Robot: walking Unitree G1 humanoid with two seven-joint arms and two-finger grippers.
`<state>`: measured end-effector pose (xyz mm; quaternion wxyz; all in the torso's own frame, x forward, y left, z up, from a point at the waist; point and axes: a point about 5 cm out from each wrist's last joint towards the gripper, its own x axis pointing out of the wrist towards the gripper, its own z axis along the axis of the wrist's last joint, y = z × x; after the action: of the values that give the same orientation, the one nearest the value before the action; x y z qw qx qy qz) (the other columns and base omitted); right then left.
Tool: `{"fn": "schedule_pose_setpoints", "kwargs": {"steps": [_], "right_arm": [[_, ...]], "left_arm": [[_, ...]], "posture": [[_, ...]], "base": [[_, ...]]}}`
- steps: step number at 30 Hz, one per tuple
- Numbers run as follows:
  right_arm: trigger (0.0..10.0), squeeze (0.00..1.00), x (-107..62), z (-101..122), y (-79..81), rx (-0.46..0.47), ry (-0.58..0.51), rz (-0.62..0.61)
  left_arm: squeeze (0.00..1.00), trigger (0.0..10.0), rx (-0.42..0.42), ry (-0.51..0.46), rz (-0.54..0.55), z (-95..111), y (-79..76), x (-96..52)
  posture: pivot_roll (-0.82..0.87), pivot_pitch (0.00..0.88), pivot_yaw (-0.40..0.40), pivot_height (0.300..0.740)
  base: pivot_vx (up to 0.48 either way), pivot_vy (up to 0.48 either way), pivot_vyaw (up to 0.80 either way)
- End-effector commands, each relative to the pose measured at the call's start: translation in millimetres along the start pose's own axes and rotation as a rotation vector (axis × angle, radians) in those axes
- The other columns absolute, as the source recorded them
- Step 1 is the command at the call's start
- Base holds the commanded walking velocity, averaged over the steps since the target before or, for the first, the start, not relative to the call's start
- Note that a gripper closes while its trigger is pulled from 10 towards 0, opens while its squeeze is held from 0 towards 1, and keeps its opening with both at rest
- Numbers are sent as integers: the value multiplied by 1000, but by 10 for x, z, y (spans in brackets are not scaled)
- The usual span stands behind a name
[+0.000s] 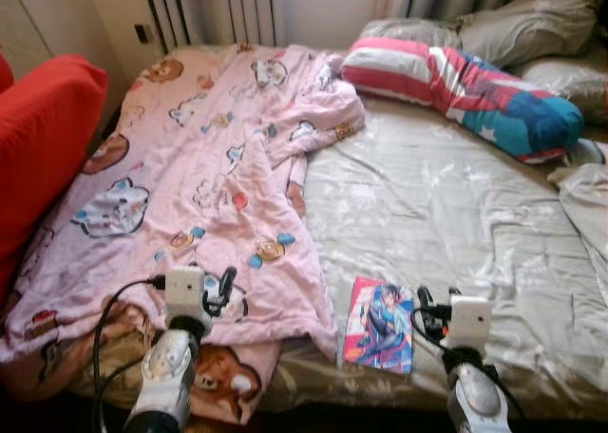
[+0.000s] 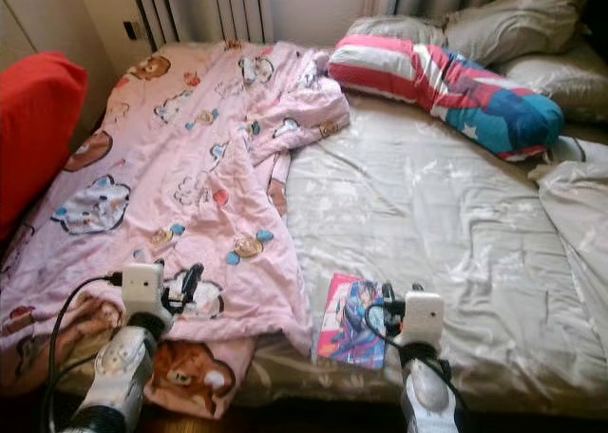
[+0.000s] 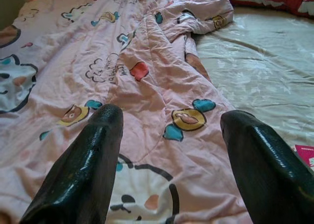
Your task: Clean up the room
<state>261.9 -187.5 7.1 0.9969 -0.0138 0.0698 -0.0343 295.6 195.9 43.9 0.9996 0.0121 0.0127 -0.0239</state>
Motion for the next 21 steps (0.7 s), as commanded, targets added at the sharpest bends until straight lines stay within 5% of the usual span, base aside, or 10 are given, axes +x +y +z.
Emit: {"fn": "schedule_pose_setpoints", "kwargs": {"steps": [1, 21], "right_arm": [[10000, 0, -44, -56, 8, -2, 23, 0], [10000, 0, -37, -61, 49, 13, 32, 4]], "left_arm": [[0, 10000, 0, 28, 2, -48, 32, -34], [0, 10000, -20, 61, 2, -94, 65, -68]], "posture": [[25, 162, -17, 670], [37, 185, -12, 647]], "base": [[0, 0, 0], [0, 0, 0]]}}
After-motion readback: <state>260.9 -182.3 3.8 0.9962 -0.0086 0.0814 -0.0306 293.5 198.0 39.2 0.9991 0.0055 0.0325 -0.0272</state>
